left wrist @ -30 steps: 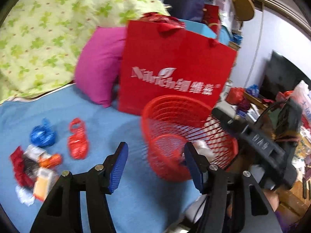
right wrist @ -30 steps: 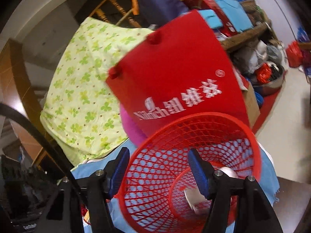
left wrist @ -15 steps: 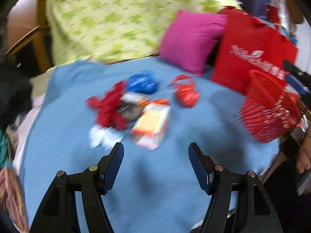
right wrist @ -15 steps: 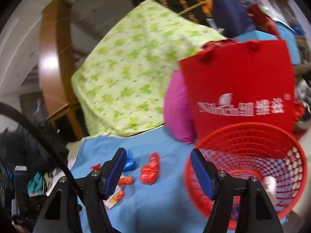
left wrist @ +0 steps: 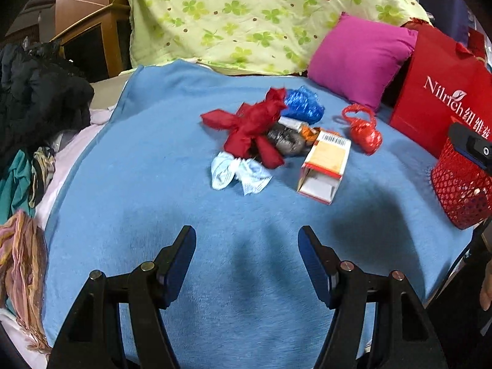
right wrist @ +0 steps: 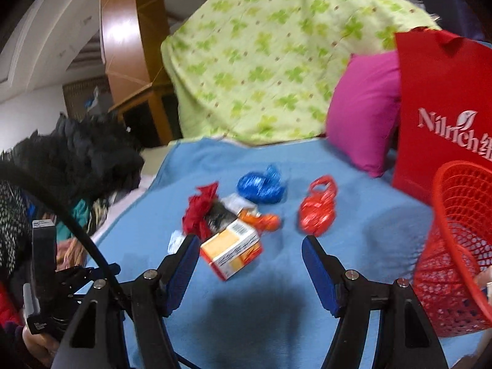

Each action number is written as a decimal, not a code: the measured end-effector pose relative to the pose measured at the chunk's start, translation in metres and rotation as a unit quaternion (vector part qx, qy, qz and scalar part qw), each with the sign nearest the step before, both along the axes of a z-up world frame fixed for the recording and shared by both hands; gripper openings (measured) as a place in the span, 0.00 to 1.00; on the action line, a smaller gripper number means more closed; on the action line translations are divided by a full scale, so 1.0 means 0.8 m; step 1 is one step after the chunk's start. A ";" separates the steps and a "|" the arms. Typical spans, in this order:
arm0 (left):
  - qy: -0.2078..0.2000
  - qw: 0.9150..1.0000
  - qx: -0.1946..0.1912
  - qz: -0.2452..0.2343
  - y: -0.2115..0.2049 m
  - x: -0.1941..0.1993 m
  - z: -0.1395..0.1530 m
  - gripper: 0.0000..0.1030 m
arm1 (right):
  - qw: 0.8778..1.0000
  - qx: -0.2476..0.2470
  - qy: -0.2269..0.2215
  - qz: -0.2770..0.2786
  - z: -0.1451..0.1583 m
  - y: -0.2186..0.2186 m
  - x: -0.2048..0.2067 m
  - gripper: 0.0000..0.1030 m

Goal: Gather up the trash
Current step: 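Bring both tools back over the blanket toward the yellow medicine box, then grasp the yellow-and-white medicine box with the right tool, then grasp the red ribbon bundle with the left tool, then lift the medicine box with right tool while left tool lifts the red ribbon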

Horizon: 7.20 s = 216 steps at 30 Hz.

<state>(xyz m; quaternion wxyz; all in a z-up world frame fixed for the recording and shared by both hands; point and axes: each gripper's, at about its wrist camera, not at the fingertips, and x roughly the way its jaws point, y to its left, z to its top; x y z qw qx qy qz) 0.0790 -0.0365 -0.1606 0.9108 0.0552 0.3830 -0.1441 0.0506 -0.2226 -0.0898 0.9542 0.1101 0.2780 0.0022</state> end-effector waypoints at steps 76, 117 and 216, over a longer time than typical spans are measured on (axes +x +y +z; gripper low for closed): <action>0.038 0.994 -0.103 0.029 0.052 0.024 -0.037 0.70 | 0.979 -0.079 0.177 -0.061 -0.091 0.101 0.199 0.71; 0.019 0.989 -0.125 -0.072 -0.035 0.219 -0.001 0.78 | 0.966 0.116 0.226 -0.049 -0.119 -0.038 0.152 0.54; 0.010 0.983 -0.127 -0.130 -0.004 -0.034 0.063 0.33 | 0.999 -0.016 -0.020 -0.028 0.013 0.001 0.032 0.47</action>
